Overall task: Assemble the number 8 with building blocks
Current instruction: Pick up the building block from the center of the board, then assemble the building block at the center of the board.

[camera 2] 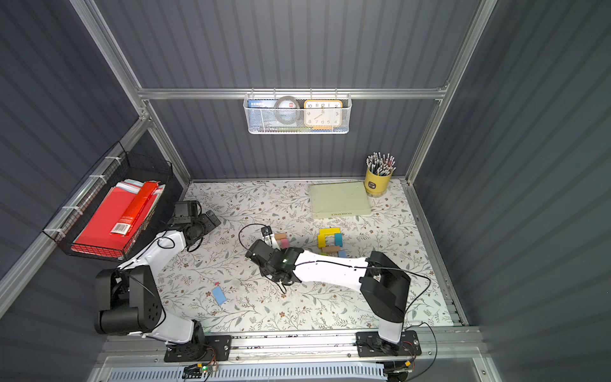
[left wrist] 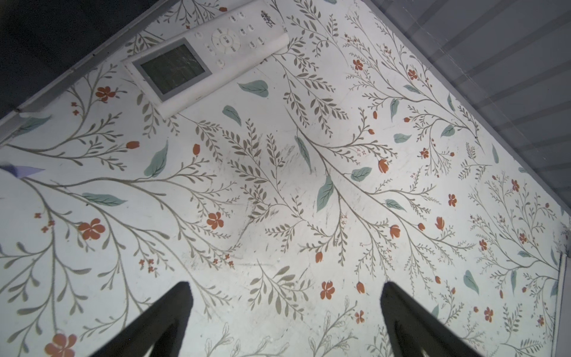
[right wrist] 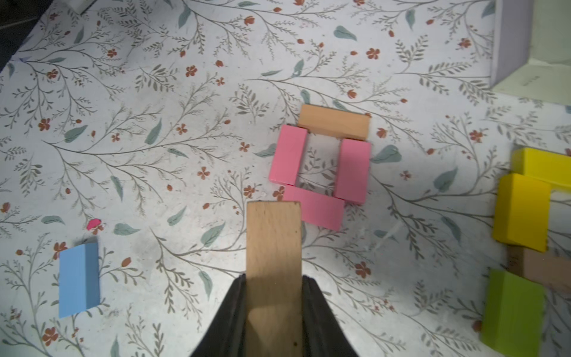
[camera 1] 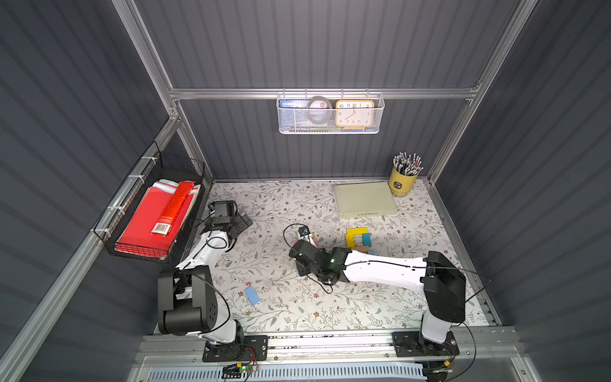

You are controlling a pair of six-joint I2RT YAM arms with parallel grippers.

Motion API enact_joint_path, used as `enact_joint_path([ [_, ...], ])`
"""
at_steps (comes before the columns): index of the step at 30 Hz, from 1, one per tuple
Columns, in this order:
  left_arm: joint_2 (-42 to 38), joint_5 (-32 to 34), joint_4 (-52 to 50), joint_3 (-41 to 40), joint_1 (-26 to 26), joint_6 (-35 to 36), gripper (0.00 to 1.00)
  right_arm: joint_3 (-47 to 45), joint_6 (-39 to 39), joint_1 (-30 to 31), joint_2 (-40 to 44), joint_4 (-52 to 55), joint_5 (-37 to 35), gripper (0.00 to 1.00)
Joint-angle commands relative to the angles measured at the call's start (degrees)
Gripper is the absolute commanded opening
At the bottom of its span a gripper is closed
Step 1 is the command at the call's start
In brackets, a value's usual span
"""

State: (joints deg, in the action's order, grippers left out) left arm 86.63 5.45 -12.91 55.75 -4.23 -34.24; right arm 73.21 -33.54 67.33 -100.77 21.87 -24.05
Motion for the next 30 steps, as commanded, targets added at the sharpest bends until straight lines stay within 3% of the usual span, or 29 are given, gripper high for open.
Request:
enact_joint_path([
  [1, -1.1, -0.7, 0.3, -0.6, -0.3, 1.5, 0.99, -4.9, -2.2, -1.8, 3.4, 0.5, -0.2, 0.06],
  [10, -1.1, -1.0, 0.4, -0.8, -0.3, 1.8, 0.99, -12.5, -1.3, -4.1, 3.6, -5.0, 5.4, 0.05],
  [17, -0.9, -1.0, 0.3, -0.8, -0.3, 2.0, 0.99, -12.5, -2.8, -5.5, -1.3, -6.3, 8.9, 0.06],
  [30, -0.8, -1.0, 0.3, -0.8, -0.3, 2.0, 0.99, -10.5, -5.8, -6.6, -6.5, -6.3, 8.9, 0.09],
])
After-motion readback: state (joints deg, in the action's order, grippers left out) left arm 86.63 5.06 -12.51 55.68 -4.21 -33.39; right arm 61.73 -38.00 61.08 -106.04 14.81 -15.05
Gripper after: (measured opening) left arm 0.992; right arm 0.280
